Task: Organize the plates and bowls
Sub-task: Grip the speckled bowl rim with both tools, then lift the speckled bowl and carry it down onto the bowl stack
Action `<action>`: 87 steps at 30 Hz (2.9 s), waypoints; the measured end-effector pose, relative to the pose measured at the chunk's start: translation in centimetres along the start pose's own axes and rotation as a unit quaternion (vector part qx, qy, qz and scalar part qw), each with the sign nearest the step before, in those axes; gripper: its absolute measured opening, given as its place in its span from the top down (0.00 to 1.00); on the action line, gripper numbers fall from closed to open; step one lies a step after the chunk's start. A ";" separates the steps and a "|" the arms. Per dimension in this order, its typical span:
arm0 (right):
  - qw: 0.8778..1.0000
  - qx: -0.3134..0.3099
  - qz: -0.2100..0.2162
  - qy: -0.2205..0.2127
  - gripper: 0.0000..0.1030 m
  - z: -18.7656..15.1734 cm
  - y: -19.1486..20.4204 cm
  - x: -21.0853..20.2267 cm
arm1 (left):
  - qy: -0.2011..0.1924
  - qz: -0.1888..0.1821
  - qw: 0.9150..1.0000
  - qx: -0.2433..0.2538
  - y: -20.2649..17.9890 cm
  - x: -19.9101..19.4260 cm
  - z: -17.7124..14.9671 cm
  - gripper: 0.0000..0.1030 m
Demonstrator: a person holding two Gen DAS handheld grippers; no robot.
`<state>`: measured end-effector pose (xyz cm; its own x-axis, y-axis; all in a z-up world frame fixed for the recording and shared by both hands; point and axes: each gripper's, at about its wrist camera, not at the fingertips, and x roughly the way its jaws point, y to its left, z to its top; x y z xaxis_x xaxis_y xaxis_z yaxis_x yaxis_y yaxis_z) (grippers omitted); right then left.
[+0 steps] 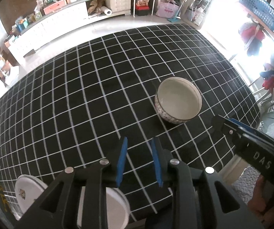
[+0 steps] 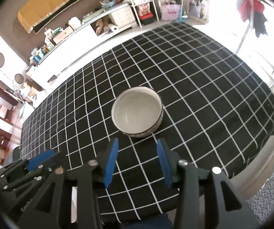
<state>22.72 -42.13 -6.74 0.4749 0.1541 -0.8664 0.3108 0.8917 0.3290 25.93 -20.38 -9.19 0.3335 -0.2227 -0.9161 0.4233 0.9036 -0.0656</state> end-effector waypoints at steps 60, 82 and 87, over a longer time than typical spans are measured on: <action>0.997 0.005 -0.019 0.081 0.86 -3.7 0.0 5.7 | 0.087 -0.022 0.996 0.012 1.3 7.6 -4.0 0.92; 0.995 -0.096 0.004 0.017 0.86 -6.6 11.2 -1.3 | -0.013 -0.004 0.998 -0.055 10.5 -5.7 -8.3 0.92; 0.993 -0.118 0.005 0.025 0.86 -8.1 12.8 -0.9 | -0.007 0.002 0.997 -0.074 11.1 -5.5 -11.0 0.92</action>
<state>19.58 -27.40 -4.85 0.4328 0.1786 -0.8836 0.1029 0.9640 0.2452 19.58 -5.10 -9.26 0.3477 -0.2233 -0.9106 0.2937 0.9483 -0.1204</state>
